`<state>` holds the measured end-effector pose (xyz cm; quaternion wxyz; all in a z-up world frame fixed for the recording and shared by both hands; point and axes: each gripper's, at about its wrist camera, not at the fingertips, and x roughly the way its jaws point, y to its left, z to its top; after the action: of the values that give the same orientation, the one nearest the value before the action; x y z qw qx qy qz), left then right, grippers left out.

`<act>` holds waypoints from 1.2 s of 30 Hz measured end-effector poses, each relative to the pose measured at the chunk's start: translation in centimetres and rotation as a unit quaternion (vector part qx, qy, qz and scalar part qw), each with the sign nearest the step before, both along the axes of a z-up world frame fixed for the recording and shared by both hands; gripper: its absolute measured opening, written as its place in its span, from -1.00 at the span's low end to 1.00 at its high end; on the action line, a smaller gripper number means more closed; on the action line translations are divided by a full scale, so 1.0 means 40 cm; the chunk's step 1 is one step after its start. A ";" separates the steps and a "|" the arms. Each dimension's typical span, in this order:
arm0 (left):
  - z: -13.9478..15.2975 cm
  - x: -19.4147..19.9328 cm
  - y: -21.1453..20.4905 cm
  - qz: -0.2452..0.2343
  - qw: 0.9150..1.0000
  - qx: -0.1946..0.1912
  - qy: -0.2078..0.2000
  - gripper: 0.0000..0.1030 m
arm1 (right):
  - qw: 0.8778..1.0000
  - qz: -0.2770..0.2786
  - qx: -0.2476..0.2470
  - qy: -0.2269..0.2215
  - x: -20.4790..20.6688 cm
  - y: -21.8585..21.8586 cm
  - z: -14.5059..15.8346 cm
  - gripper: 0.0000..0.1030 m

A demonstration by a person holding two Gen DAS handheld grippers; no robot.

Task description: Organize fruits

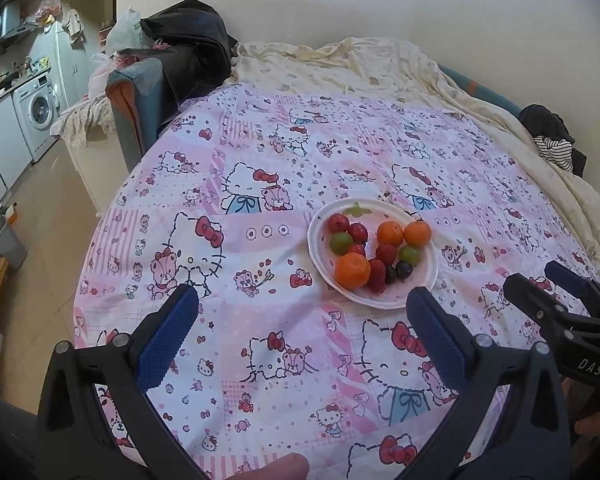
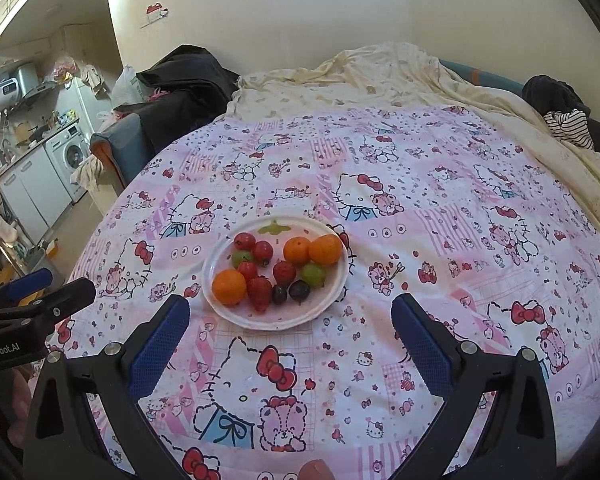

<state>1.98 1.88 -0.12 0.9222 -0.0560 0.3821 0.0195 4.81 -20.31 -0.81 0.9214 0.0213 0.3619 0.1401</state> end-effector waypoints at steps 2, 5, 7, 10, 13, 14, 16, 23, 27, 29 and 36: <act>0.000 -0.001 0.000 0.000 1.000 0.000 0.000 0.99 | 1.000 0.000 0.000 0.000 0.000 -0.002 0.001 1.00; 0.000 0.000 -0.001 0.000 1.000 0.000 0.000 0.99 | 1.000 0.000 0.001 0.000 0.001 -0.003 0.002 1.00; 0.000 0.000 -0.001 0.000 1.000 0.000 0.000 0.99 | 1.000 0.000 0.001 0.000 0.001 -0.003 0.002 1.00; 0.000 0.000 -0.001 0.000 1.000 0.000 0.000 0.99 | 1.000 0.000 0.000 0.000 0.002 -0.003 0.002 1.00; 0.000 0.000 0.000 0.000 1.000 0.000 0.000 0.99 | 1.000 0.000 0.001 0.001 0.002 -0.005 0.003 1.00; 0.001 0.000 0.001 0.000 1.000 0.000 0.000 0.99 | 1.000 0.000 0.002 0.001 0.002 -0.005 0.003 1.00; 0.001 0.000 0.001 0.000 1.000 0.000 0.000 0.99 | 1.000 0.001 0.000 0.000 0.002 -0.004 0.002 1.00; 0.000 0.000 0.002 -0.001 1.000 0.001 0.000 0.99 | 1.000 0.001 0.000 -0.001 0.002 -0.006 0.003 1.00; 0.000 0.000 0.001 0.000 1.000 0.000 0.000 0.99 | 1.000 0.000 0.000 -0.001 0.001 -0.005 0.004 1.00; 0.000 0.000 0.002 0.001 1.000 0.000 0.000 0.99 | 1.000 0.000 0.001 -0.002 0.002 -0.006 0.004 1.00; 0.004 0.000 0.004 0.003 1.000 0.001 -0.002 0.99 | 1.000 -0.001 0.000 0.001 0.004 -0.008 0.007 1.00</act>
<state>1.97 2.05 0.02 0.9230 -0.0563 0.3800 0.0226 4.96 -20.64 -0.52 0.9212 0.0216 0.3628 0.1387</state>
